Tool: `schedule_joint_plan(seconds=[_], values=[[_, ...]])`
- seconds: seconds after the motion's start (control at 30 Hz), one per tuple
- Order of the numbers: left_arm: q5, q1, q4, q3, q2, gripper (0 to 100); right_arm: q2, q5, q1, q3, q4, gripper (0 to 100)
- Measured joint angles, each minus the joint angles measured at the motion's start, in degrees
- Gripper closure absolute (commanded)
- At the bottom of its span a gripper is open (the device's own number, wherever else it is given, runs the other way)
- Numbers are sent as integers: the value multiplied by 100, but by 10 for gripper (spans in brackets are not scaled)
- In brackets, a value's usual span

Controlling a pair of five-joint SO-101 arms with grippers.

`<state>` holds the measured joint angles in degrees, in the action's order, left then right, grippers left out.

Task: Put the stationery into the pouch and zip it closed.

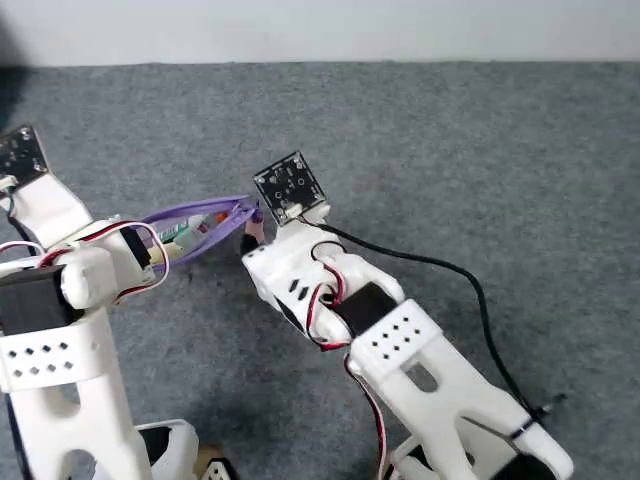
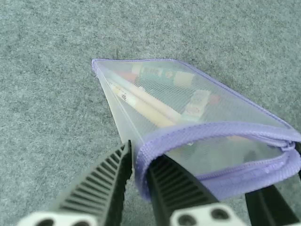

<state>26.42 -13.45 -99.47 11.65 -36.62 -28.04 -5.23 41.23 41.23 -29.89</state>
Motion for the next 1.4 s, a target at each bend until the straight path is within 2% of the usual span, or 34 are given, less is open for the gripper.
schedule_joint_plan(seconds=[0.43,0.73,0.97,1.3,1.4], values=[[0,0,0,0,0,988,879,105,62,0,897,757],[0,0,0,0,0,988,1073,325,62,0,1046,761],[0,0,0,0,0,988,1073,325,62,0,1046,993],[0,0,0,0,0,988,914,334,-53,53,1020,990],[0,0,0,0,0,988,519,334,-53,53,651,991]])
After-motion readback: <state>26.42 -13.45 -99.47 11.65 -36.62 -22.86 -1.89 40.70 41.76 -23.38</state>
